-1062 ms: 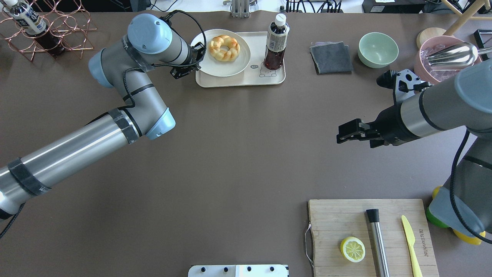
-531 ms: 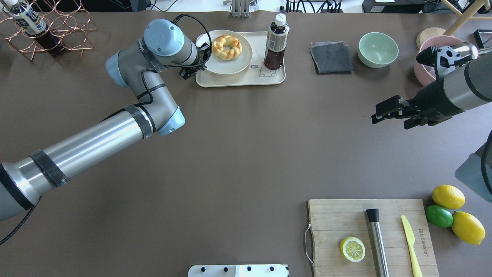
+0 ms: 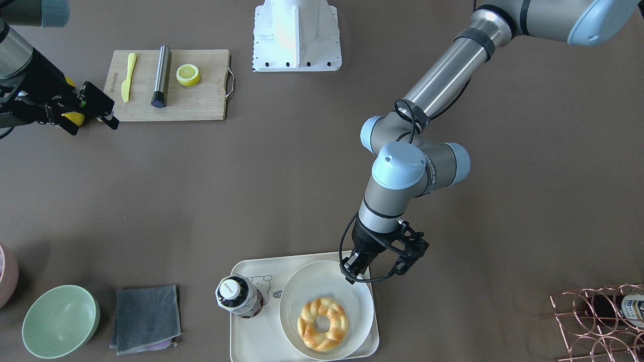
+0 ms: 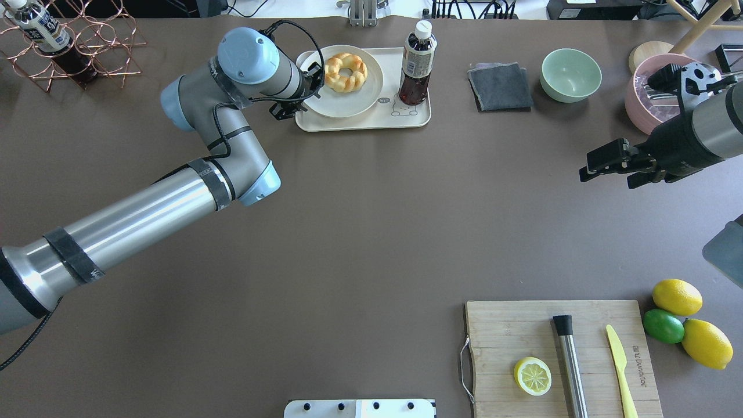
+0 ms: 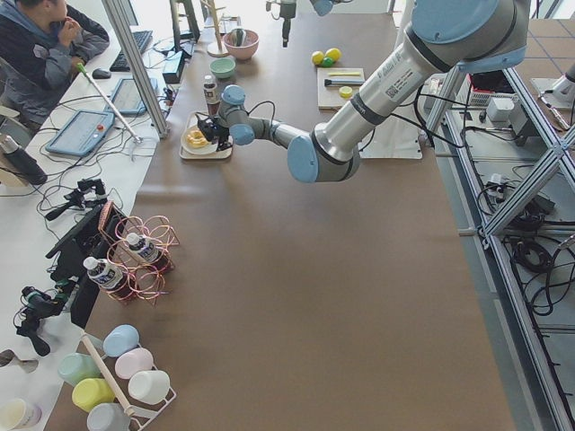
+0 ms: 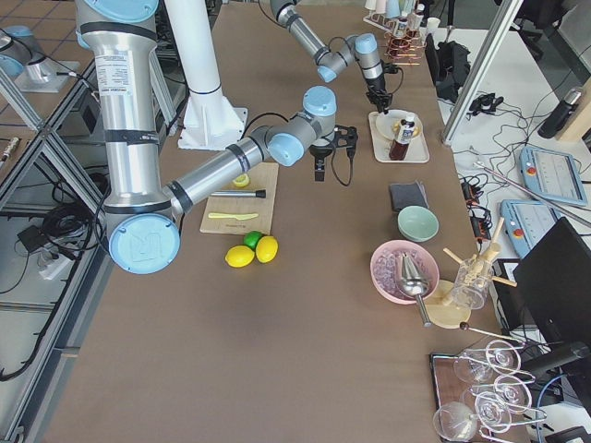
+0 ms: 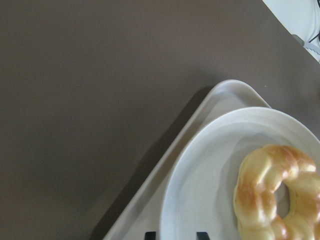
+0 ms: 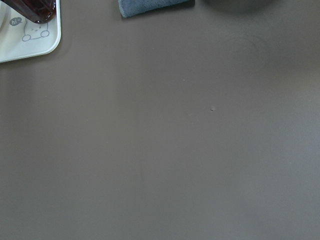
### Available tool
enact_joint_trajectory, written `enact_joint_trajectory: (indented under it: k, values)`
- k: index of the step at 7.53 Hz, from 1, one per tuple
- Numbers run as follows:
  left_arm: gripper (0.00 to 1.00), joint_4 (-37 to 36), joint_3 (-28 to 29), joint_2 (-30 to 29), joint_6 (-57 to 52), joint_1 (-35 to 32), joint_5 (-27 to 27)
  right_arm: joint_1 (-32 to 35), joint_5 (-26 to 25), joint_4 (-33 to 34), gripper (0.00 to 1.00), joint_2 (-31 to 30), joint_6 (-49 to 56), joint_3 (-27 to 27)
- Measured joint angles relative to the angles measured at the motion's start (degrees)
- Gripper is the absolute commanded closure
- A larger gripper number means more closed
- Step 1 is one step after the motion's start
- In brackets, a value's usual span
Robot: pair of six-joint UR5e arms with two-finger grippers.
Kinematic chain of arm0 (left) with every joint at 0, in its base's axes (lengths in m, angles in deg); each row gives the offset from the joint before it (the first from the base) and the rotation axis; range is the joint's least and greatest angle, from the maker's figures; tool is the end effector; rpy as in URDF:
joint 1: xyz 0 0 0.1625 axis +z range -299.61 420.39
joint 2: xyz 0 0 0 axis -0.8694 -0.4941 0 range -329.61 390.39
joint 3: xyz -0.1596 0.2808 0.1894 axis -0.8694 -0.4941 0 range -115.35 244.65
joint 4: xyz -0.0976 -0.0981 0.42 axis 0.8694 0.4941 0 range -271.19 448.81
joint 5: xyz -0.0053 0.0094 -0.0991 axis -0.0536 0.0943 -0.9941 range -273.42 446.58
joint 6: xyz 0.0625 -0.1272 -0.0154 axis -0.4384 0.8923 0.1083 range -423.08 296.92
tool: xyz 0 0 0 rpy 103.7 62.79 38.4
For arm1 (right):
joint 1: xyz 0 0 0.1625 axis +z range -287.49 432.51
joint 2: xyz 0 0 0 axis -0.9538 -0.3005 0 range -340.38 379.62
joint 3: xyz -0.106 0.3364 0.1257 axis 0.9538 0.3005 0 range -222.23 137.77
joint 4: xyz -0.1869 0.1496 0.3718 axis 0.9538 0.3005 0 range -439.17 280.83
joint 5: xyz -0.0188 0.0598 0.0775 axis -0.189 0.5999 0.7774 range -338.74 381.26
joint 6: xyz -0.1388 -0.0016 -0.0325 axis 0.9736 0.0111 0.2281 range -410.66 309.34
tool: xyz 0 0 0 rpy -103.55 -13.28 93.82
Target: Place donut on tray
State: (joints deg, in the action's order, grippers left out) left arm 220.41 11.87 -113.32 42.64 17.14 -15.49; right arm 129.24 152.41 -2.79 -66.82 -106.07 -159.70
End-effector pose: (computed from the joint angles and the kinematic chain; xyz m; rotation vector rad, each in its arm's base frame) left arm 0.5679 -0.6764 0.2535 0.0553 1.0598 -0.8282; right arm -0.2583 -0.4656 0.3253 0.0567 -1.0040 0.0737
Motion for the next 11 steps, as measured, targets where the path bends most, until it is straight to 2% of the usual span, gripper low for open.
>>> enact_joint_trajectory:
  k: [1,2,4,6,7,9,11]
  values:
    - [0.18,-1.16,-3.28,1.72,-2.87,-0.06,-1.04,0.25,0.05,0.02,0.0,-0.17,0.45,0.04]
    - [0.18,-4.47,-9.49,5.31,-6.24,-0.5,-3.86,0.68,0.1,0.02,0.0,-0.9,1.33,0.09]
    - [0.17,-17.65,-24.88,13.85,-20.32,-2.02,-10.84,3.14,0.14,-0.03,0.0,-3.25,4.44,0.3]
    - [0.16,-29.65,-42.44,24.78,-39.38,-3.7,-12.93,7.35,0.08,0.0,0.0,-5.76,11.09,1.99]
    - [0.16,-33.04,-49.03,30.25,-47.68,-5.54,-13.36,10.01,0.08,0.08,0.0,-6.81,15.88,3.57]
    - [0.1,-35.0,-57.57,41.05,-62.91,-10.77,-16.36,15.39,0.14,0.52,0.0,-9.36,28.4,6.79]
    - [0.04,-34.88,-59.99,50.87,-83.9,-20.32,-24.74,18.94,0.16,0.75,0.0,-11.46,36.94,9.7]
